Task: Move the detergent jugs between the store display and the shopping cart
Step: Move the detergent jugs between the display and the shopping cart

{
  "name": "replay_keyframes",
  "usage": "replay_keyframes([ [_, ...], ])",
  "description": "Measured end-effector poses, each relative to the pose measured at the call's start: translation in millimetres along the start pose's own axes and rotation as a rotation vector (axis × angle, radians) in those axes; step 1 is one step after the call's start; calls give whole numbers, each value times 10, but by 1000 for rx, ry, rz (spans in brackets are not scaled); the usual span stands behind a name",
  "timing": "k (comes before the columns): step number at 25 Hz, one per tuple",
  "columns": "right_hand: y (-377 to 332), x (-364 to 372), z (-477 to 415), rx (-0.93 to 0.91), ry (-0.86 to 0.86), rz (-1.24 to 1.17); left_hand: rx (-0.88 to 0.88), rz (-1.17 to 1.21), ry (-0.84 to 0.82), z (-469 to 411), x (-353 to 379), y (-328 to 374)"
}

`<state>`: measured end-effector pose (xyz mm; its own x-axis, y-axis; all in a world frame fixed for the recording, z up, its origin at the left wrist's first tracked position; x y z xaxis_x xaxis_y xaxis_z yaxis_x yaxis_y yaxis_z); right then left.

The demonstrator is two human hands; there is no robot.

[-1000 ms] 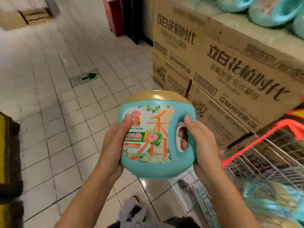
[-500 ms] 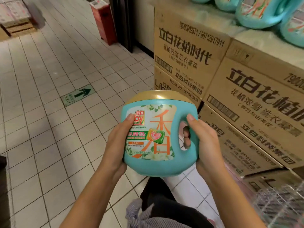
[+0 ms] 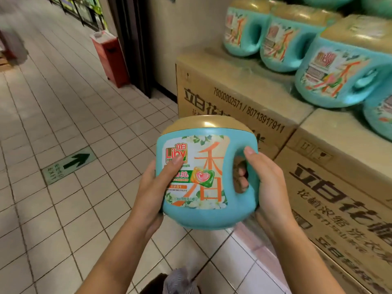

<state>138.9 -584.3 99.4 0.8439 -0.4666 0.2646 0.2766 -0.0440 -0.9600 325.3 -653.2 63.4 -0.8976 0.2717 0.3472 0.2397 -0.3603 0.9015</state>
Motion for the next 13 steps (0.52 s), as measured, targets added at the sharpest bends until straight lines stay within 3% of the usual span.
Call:
replay_keyframes([
  [9, -569, 38, -1156, -306, 71, 191, 74, 9, -237, -1517, 474, 480],
  [13, -780, 98, -1701, -295, 112, 293, 139, -25, -397, -2263, 750, 959],
])
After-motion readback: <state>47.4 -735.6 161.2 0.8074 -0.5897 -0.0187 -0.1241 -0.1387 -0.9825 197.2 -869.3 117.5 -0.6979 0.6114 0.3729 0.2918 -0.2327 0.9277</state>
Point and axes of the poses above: each hand's wrist, its own z-axis away from the middle knuckle, its own x-axis out of the palm, y = z × x, the point moved 6 cm from there along -z, towards the middle knuckle, and after that the axes turned 2 degrees about -x, right-handed, at the moved point
